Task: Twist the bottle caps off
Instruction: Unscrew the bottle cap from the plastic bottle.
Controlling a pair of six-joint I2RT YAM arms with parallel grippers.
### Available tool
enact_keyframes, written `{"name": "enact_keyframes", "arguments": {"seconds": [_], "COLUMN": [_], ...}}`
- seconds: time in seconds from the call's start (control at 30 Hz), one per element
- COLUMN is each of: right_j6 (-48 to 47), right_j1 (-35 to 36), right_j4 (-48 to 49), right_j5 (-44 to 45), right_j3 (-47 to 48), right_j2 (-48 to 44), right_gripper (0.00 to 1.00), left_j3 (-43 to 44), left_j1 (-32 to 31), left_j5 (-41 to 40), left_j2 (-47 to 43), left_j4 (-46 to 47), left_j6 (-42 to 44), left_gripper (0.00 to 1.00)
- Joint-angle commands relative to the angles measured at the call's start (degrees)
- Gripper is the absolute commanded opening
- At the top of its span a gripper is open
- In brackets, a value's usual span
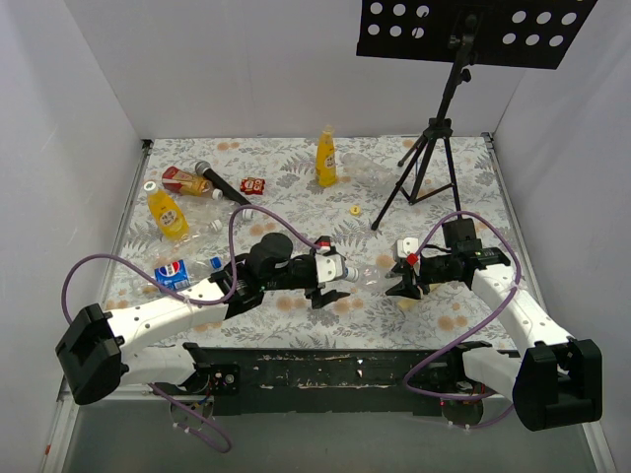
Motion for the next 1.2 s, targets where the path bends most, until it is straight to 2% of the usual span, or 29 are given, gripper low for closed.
{"name": "enact_keyframes", "arguments": {"seconds": [0.0,0.07,0.13,0.23,0.3,0.33,0.37,0.4,0.47,0.53,0.63,0.73,0.83,1.0,1.07,1.17], "right_j6": [-1.06,-1.06,-1.15,-1.06,-1.15,-1.06,-1.15,-1.23,-1.23,-1.23,-1.15,-1.23,-1.23,-1.24,-1.15,-1.23], "right_j1": [-0.37,-0.37,-0.37,-0.37,-0.37,-0.37,-0.37,-0.37,-0.37,-0.37,-0.37,-0.37,-0.37,-0.46,-0.55,-0.63], "right_j4": [-0.34,-0.43,-0.43,-0.43,-0.43,-0.51,-0.43,-0.43,-0.51,-0.34,-0.34,-0.25,-0.34,-0.78,-0.43,-0.43], "right_j5": [-1.3,-1.3,-1.3,-1.3,-1.3,-1.21,-1.21,-1.21,-1.03,-0.86,-0.77,-0.86,-1.12,-0.6,-0.51,-0.51], "right_j3": [0.13,0.13,0.04,0.04,0.04,0.04,0.04,0.04,0.04,0.04,-0.05,-0.05,0.13,0.04,-0.22,-0.22], "right_j2": [-0.89,-0.89,-0.89,-0.8,-0.8,-0.72,-0.72,-0.72,-0.63,-0.63,-0.63,-0.45,-0.01,-0.1,-0.54,-0.54], "right_gripper": [0.11,0.11,0.11,0.11,0.11,0.11,0.11,0.11,0.11,0.11,0.11,0.11,0.11,0.11,0.11,0.11], "left_j3": [2.28,2.63,3.15,3.68,3.77,3.86,4.12,4.99,8.06,11.84,16.24,17.75,18.45,19.94,20.82,21.17], "left_j1": [-0.02,-0.02,-0.01,-0.02,-0.01,0.07,0.07,-0.01,-0.01,0.07,0.25,0.34,0.16,0.16,0.16,0.16], "left_j5": [1.13,1.39,1.22,1.3,1.57,1.48,1.04,0.87,0.43,-2.02,-8.35,-15.89,-17.5,-20.84,-21.98,-22.69], "left_j2": [-0.21,0.06,0.85,1.46,1.73,1.82,1.99,2.43,3.83,4.97,6.12,5.25,5.68,6.47,6.56,5.86], "left_j4": [2.79,2.26,1.56,0.94,0.94,1.03,0.85,-0.11,-4.31,-8.71,-14.42,-18.56,-20.76,-22.62,-23.75,-24.29], "left_j6": [0.7,0.7,0.44,-0.26,-0.96,-1.66,-2.72,-4.12,-8.94,-18.23,-39.49,-64.94,-79.33,-79.37,-78.32,-76.03], "left_gripper": [0.67,0.58,0.42,0.36,0.26,0.18,0.03,0.0,0.0,0.0,0.0,0.0,0.0,0.0,0.12,0.25]}}
